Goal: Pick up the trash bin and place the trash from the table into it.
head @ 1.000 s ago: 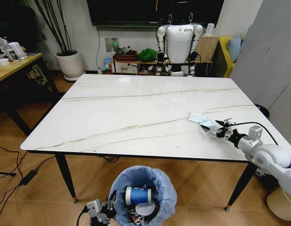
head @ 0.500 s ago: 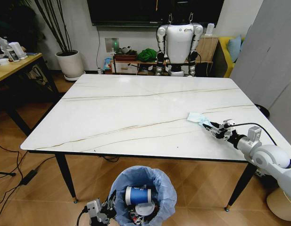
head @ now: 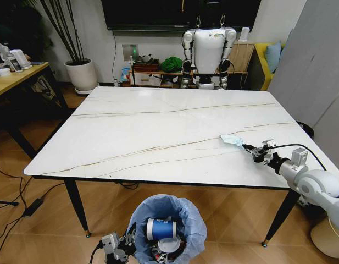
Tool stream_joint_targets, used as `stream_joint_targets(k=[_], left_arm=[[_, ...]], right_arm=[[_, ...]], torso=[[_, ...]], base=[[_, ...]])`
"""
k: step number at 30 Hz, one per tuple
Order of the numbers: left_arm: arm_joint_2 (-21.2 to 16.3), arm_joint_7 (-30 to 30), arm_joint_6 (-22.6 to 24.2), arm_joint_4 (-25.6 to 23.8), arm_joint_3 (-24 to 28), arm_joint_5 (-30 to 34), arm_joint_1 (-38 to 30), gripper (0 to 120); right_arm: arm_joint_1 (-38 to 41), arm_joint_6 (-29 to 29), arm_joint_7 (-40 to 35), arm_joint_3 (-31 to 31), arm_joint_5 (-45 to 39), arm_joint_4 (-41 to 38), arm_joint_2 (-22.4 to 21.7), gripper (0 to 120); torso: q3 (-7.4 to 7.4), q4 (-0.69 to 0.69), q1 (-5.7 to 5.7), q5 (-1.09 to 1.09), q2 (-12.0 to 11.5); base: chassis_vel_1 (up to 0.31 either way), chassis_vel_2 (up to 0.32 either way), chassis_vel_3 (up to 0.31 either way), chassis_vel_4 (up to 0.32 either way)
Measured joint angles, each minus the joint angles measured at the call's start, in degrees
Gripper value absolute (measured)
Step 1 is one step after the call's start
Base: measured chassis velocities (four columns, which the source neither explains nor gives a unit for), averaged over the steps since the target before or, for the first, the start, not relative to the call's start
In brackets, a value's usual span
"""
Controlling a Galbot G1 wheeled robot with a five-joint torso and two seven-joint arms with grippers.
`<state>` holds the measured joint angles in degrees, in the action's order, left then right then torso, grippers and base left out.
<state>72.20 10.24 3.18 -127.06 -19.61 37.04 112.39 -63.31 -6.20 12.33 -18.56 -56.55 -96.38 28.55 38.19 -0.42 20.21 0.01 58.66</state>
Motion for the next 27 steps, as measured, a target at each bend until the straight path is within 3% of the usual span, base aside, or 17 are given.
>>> stream_joint_targets(k=[5, 6, 7, 10, 12, 16, 22, 24, 27], left_arm=[[-1.0, 0.2, 0.0, 0.2, 0.8, 0.5, -0.3, 0], [-1.6, 0.3, 0.0, 0.3, 1.3, 0.8, -0.5, 0], [-1.6, 0.3, 0.0, 0.3, 1.3, 0.8, -0.5, 0], [-2.8, 0.8, 0.3, 0.5, 2.8, 1.6, -1.2, 0], [-3.0, 0.9, 0.4, 0.5, 3.3, 1.7, -1.4, 0], [-2.4, 0.9, 0.2, 0.3, 3.6, 1.4, -1.0, 0], [-3.0, 1.1, 0.0, -0.1, 3.7, 1.9, -1.7, 0], [-4.5, 1.8, 0.2, -0.2, 4.1, 3.4, -2.9, 0], [-5.2, 2.2, 0.3, -0.4, 4.5, 4.2, -3.6, 0]], right_arm=[[-7.1, 1.6, 1.3, -7.5, 0.0, -6.8, -1.7, 0], [-12.5, 2.4, 2.3, -12.5, 0.3, -10.7, -2.6, 0], [-12.5, 2.4, 2.3, -12.5, 0.3, -10.7, -2.6, 0], [-22.2, 4.6, 5.2, -21.4, 2.5, -18.0, -3.2, 0], [-25.5, 5.4, 6.5, -24.0, 3.6, -21.6, -3.2, 0], [-29.1, 5.9, 8.9, -24.7, 7.2, -28.9, -3.5, 0], [-34.7, 5.9, 10.2, -25.8, 12.8, -34.7, -3.4, 0], [-42.8, 6.5, 11.6, -30.0, 18.6, -37.8, -1.5, 0], [-47.2, 7.8, 13.4, -32.5, 22.2, -38.5, -0.3, 0]], torso=[[0.00, 0.01, 0.00, 0.00, 0.0], [0.00, 0.01, 0.00, 0.00, 0.0], [0.00, 0.01, 0.00, 0.00, 0.0], [-0.01, -0.02, 0.00, -0.02, 0.0], [-0.01, -0.04, 0.00, -0.03, 0.0], [-0.01, 0.04, 0.00, 0.02, 0.0], [0.00, 0.03, 0.00, 0.00, 0.0], [-0.01, -0.03, 0.00, -0.01, 0.0], [-0.01, -0.02, -0.01, -0.02, 0.0]], base=[[0.000, 0.000, 0.000, 0.000], [0.000, 0.000, 0.000, 0.000], [0.000, 0.000, 0.000, 0.000], [0.000, 0.000, 0.000, 0.000], [0.000, 0.000, 0.000, 0.000], [0.000, 0.000, 0.000, 0.000], [0.000, 0.000, 0.000, 0.000], [0.000, 0.000, 0.000, 0.000], [0.000, 0.000, 0.000, 0.000]])
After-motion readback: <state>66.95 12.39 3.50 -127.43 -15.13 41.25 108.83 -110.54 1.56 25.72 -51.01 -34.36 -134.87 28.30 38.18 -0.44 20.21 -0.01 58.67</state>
